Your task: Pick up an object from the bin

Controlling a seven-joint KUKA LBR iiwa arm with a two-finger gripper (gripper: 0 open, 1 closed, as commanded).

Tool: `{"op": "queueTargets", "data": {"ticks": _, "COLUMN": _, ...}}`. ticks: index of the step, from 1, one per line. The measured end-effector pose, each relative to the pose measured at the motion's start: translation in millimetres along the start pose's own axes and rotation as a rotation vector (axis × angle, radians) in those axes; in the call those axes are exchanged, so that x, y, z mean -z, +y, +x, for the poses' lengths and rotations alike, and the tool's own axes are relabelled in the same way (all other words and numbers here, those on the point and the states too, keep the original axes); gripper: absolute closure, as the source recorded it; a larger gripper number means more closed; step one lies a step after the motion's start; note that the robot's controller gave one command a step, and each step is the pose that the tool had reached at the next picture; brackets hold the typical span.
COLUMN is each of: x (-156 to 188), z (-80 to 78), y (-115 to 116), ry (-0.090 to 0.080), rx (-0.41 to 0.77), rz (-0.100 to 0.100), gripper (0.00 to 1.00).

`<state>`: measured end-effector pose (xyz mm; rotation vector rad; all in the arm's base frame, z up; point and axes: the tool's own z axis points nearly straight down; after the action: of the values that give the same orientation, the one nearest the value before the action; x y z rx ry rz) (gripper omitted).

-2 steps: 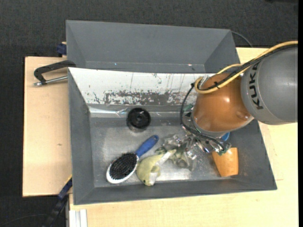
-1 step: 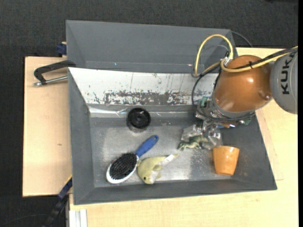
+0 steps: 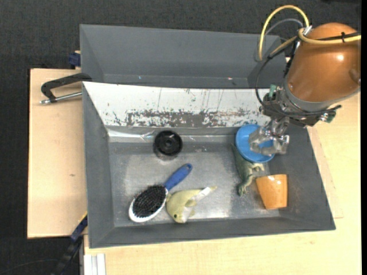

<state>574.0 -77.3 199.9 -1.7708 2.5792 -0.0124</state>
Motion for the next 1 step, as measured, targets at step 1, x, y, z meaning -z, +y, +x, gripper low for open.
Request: {"op": "queueTargets", "data": {"ticks": 1, "x": -34.2, "z": -17.6, "y": 65.7, "ry": 0.007, "rx": -0.287, "rz": -0.017, "gripper": 1.00}}
